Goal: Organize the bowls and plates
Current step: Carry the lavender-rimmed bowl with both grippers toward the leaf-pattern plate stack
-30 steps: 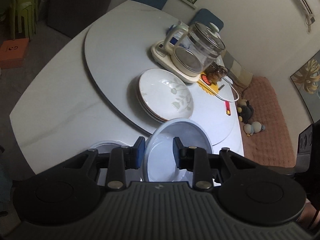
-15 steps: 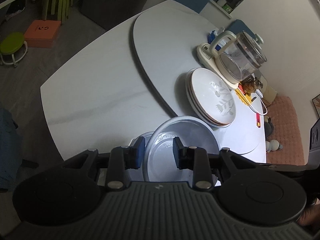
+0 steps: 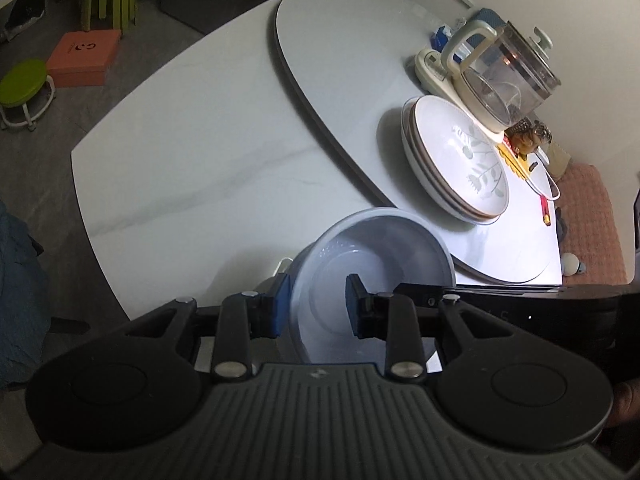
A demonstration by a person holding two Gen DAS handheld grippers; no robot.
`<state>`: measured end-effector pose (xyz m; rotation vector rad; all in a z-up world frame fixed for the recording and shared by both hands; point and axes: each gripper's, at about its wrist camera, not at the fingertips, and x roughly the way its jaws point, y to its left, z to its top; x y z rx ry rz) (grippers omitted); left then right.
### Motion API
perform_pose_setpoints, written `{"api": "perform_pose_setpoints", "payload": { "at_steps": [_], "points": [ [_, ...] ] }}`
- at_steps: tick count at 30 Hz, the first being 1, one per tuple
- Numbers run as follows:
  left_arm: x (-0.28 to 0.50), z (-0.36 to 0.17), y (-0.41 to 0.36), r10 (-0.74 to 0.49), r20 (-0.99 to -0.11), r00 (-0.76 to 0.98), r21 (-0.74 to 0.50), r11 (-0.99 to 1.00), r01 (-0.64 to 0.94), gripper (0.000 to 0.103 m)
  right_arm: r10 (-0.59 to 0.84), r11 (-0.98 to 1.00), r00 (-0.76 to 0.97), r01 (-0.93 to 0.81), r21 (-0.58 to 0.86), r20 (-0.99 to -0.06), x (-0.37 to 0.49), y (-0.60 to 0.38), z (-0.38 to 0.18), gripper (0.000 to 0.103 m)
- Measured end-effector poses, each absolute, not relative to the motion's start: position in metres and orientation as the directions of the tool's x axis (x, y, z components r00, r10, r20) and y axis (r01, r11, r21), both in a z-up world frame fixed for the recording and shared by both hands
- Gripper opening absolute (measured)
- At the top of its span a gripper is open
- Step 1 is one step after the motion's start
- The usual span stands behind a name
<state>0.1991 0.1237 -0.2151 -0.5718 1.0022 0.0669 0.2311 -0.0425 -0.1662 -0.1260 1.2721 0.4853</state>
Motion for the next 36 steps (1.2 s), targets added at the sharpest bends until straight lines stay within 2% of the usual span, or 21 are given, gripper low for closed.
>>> {"api": "perform_pose_setpoints", "payload": {
  "at_steps": [5, 7, 17, 20, 21, 22, 24, 28, 36],
  "points": [
    [0.2, -0.212, 0.126, -0.208, -0.806, 0.554, -0.434, 0.844, -0.315, 0.034, 0.276, 0.892, 0.184, -0.414, 0.181, -0.943, 0.226, -0.044, -0.166, 0.026],
    [0.2, -0.211, 0.127, -0.225, -0.801, 0.555, -0.453, 0.835, -0.314, 0.037, 0.275, 0.891, 0.18, -0.416, 0.18, -0.944, 0.225, -0.045, -0.166, 0.026],
    [0.193, -0.207, 0.133, -0.256, -0.79, 0.557, -0.484, 0.818, -0.311, 0.037, 0.267, 0.894, 0.167, -0.412, 0.178, -0.949, 0.227, -0.044, -0.165, 0.027],
    [0.191, -0.208, 0.136, -0.258, -0.785, 0.563, -0.497, 0.805, -0.324, 0.044, 0.27, 0.9, 0.155, -0.392, 0.192, -0.95, 0.232, -0.046, -0.165, 0.049],
    [0.191, -0.207, 0.137, -0.253, -0.786, 0.564, -0.492, 0.808, -0.324, 0.051, 0.269, 0.9, 0.156, -0.393, 0.191, -0.95, 0.233, -0.047, -0.165, 0.05],
    [0.19, -0.206, 0.137, -0.244, -0.786, 0.567, -0.486, 0.812, -0.324, 0.059, 0.27, 0.898, 0.157, -0.396, 0.19, -0.95, 0.234, -0.047, -0.164, 0.05],
    [0.19, -0.207, 0.139, -0.234, -0.783, 0.577, -0.482, 0.814, -0.324, 0.062, 0.278, 0.893, 0.166, -0.408, 0.19, -0.946, 0.235, -0.048, -0.16, 0.05],
    [0.193, -0.221, 0.144, -0.223, -0.793, 0.566, -0.473, 0.812, -0.342, 0.061, 0.266, 0.901, 0.177, -0.394, 0.179, -0.948, 0.241, -0.054, -0.162, 0.05],
    [0.193, -0.245, 0.15, -0.244, -0.8, 0.548, -0.495, 0.784, -0.374, 0.06, 0.299, 0.916, 0.091, -0.305, 0.259, -0.95, 0.25, -0.07, -0.189, 0.05]
  ]
}}
